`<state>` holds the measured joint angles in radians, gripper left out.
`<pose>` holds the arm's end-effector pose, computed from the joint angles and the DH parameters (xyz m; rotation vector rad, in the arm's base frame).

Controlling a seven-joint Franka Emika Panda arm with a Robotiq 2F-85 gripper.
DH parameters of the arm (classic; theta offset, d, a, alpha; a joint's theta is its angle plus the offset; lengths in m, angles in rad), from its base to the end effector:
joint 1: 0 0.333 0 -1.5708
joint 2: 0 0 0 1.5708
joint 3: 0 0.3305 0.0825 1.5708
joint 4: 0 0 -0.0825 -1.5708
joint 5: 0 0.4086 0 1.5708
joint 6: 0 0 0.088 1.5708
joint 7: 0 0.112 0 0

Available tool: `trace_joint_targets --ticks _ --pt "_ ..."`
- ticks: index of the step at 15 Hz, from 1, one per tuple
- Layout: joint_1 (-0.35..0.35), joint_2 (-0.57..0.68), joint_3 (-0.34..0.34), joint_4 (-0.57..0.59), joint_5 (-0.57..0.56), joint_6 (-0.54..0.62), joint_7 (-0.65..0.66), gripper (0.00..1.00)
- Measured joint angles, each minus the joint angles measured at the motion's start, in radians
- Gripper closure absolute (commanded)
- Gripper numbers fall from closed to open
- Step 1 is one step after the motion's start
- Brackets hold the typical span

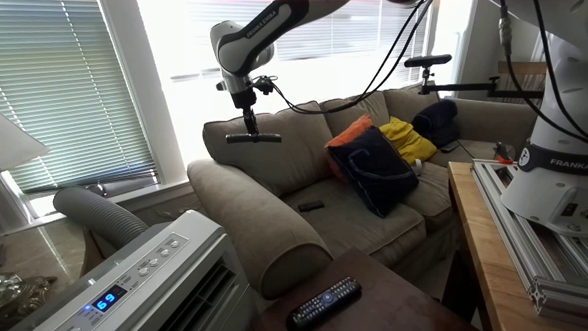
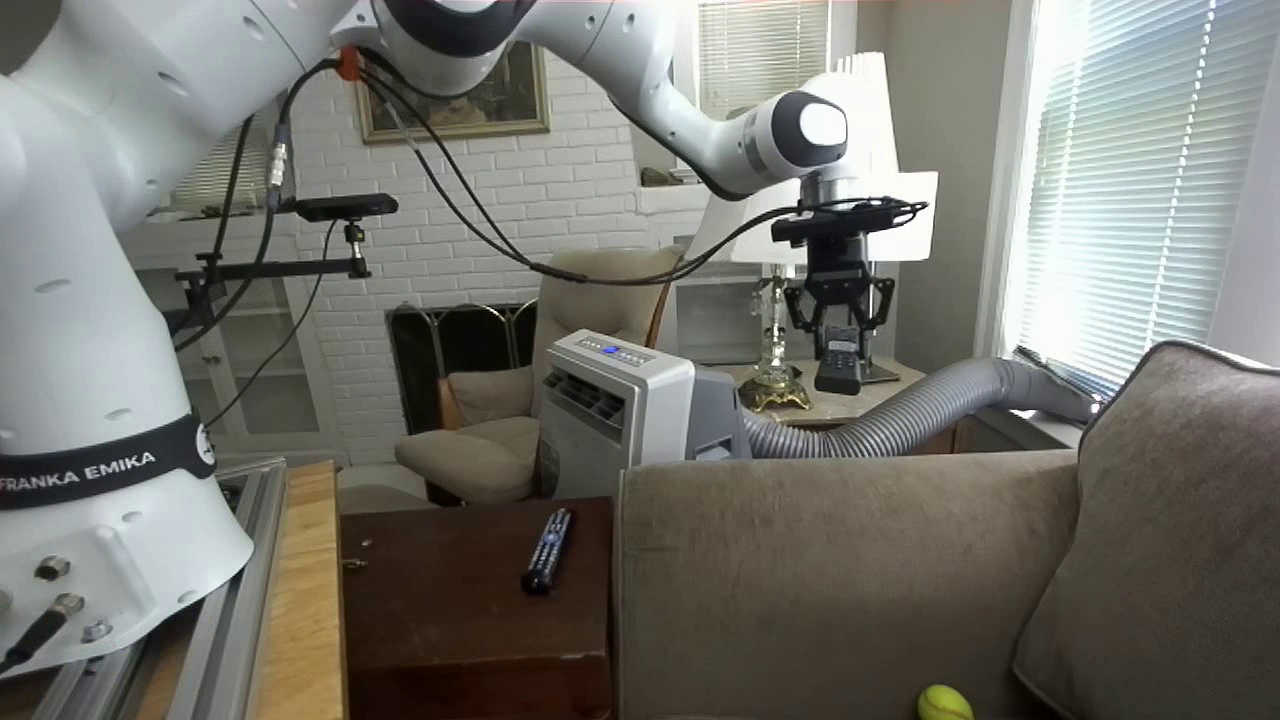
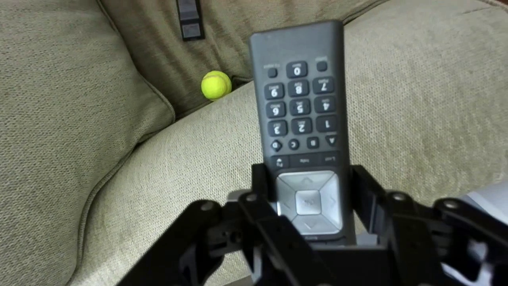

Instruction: Put the remote on the side table

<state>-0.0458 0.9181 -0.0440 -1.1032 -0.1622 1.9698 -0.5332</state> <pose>0.7959 -0.0719 0.2498 2.8760 0.7756 -0.1557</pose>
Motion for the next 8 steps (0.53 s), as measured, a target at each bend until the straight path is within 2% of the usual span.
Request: trace_joint_targets --ticks 7,8 --pt "-0.001 -0.193 0.006 -0.287 -0.004 0.075 0.000 0.70" --pt "-0.001 -0.223 0.007 -0.331 -0.005 0.086 0.000 0.45"
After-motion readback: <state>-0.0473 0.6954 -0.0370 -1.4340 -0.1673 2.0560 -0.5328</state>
